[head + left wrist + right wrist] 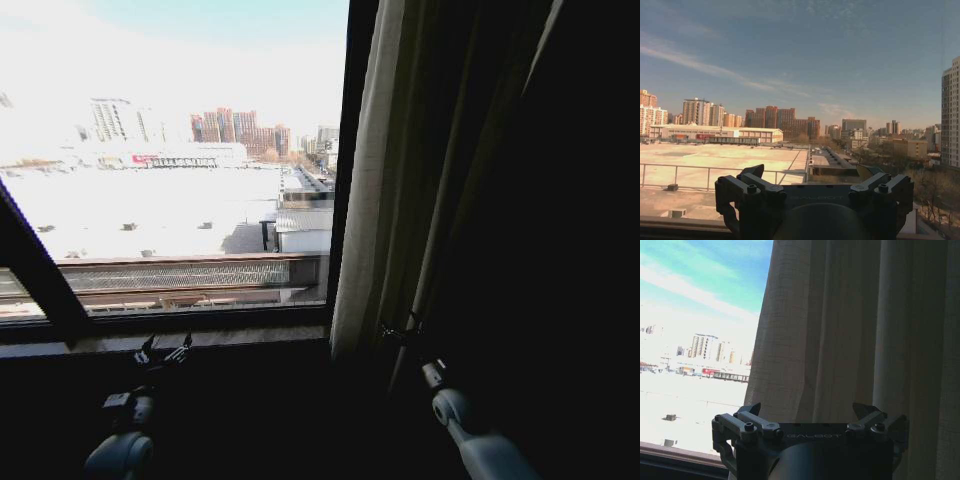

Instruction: Open the curtains by pulling them apart, changing their state from closed to fully open.

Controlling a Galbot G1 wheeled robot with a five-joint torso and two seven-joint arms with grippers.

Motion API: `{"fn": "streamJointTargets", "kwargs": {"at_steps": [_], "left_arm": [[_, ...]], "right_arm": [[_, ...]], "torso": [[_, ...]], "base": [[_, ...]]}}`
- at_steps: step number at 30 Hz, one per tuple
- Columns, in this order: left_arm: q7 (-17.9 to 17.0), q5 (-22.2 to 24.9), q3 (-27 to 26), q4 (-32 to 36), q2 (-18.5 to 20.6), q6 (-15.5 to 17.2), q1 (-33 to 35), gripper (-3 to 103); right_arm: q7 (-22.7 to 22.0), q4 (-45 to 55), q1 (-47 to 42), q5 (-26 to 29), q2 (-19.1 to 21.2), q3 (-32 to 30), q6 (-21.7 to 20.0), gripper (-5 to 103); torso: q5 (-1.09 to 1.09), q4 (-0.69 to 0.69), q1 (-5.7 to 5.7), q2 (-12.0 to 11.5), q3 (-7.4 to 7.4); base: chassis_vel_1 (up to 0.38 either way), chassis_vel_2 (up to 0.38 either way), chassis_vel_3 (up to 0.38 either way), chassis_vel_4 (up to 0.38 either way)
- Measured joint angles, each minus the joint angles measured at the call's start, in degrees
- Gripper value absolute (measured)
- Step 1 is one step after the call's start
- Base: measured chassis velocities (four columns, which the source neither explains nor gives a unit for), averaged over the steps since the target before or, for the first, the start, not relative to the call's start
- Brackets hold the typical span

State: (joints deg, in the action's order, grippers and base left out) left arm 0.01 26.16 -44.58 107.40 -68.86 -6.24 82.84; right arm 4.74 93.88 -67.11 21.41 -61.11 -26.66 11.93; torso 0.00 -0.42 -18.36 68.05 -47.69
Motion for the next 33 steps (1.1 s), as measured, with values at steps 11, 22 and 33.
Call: {"fn": "streamJointTargets", "kwargs": {"at_steps": [11,22,33], "left_arm": [[0.0,0.0,0.0,0.0,0.0,0.0,0.0,100],[0.0,0.0,0.0,0.0,0.0,0.0,0.0,100],[0.0,0.0,0.0,0.0,0.0,0.0,0.0,100]], "right_arm": [[0.94,0.48,-0.66,-0.02,-0.28,-0.13,-0.6,100],[0.94,0.48,-0.6,-0.06,-0.3,-0.13,-0.62,100],[0.93,0.46,-0.57,-0.07,-0.3,-0.13,-0.62,100]], "torso": [[0.0,0.0,0.0,0.0,0.0],[0.0,0.0,0.0,0.0,0.0],[0.01,0.0,0.0,0.0,0.0]], "base": [[0.0,0.0,0.0,0.0],[0.0,0.0,0.0,0.0],[0.032,0.029,-0.035,-0.028]]}}
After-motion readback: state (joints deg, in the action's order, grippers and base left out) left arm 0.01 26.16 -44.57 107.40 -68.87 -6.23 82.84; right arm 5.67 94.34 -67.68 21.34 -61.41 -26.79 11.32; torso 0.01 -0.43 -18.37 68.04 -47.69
